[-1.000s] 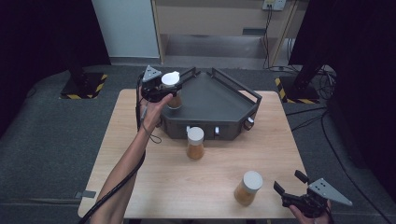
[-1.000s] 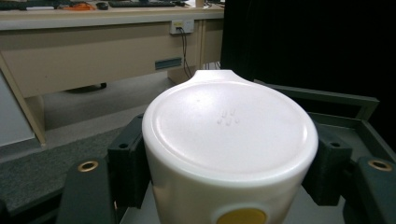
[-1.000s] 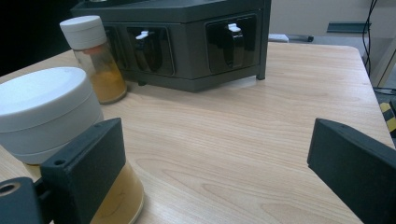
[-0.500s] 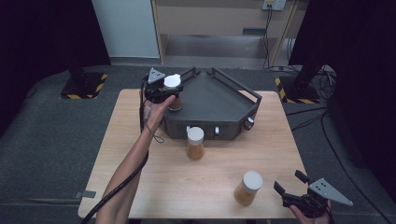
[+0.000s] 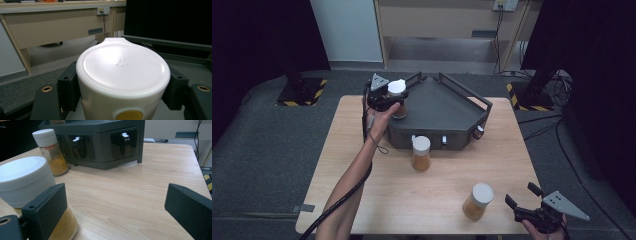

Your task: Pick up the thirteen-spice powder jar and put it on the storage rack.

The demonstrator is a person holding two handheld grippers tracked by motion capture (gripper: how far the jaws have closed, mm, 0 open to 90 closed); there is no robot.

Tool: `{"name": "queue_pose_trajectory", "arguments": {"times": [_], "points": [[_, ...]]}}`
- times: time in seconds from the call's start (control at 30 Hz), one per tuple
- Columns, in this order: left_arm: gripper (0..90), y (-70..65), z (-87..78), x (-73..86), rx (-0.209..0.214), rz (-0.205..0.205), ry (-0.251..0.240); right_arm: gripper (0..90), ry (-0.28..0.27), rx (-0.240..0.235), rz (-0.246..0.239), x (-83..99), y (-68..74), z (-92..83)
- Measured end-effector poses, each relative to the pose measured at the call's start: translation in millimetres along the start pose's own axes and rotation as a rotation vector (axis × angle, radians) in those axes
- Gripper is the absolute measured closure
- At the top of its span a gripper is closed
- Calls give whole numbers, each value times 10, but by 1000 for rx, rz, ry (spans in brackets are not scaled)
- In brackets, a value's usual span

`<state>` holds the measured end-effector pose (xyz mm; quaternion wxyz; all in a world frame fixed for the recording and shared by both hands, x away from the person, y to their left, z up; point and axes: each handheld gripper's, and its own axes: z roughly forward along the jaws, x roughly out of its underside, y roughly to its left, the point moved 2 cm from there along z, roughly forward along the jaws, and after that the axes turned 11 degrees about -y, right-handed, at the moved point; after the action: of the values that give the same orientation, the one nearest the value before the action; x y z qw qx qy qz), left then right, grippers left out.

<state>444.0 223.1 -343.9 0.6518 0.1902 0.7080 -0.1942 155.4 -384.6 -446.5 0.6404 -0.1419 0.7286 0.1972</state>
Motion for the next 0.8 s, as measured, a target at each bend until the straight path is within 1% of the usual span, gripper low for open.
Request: {"name": "queue_pose_trajectory", "arguments": {"times": [0.1, 0.13, 0.17, 0.2, 0.23, 0.27, 0.3, 0.37, 0.5, 0.57, 0.77, 0.8], "points": [[291, -5, 3, -6, 2, 6, 3, 41, 0, -1, -1, -1, 1, -2], [284, -11, 6, -7, -3, 6, 5, 41, -1, -1, -1, -1, 1, -2], [224, -16, 11, -5, -8, 6, 5, 41, -2, -1, -1, 1, -1, -3], [224, -7, 16, 3, -5, -4, 2, 41, -2, -1, -1, 1, -1, -3], [187, 2, 21, 13, -4, -18, -5, 41, -2, 0, -1, 1, -1, -3], [140, 3, 23, 24, -7, -23, -16, 41, -2, 0, -1, 1, -1, -4], [105, 3, 27, 19, -8, -19, -17, 41, -2, 0, -1, 1, -1, -5], [73, 11, 25, 7, 2, -20, -25, 41, -3, 1, -1, 2, -2, -5], [58, 14, 2, -55, 11, -19, -35, 41, -3, 0, 0, 1, 0, -5], [58, 18, -18, -92, 20, -22, -49, 41, -2, 1, 0, -2, 2, -7], [43, 38, -121, -254, 44, -24, -75, 41, -4, 0, 0, -1, -2, -10], [41, 44, -144, -288, 50, -17, -73, 41, -4, 0, 0, -1, -2, -10]]}}
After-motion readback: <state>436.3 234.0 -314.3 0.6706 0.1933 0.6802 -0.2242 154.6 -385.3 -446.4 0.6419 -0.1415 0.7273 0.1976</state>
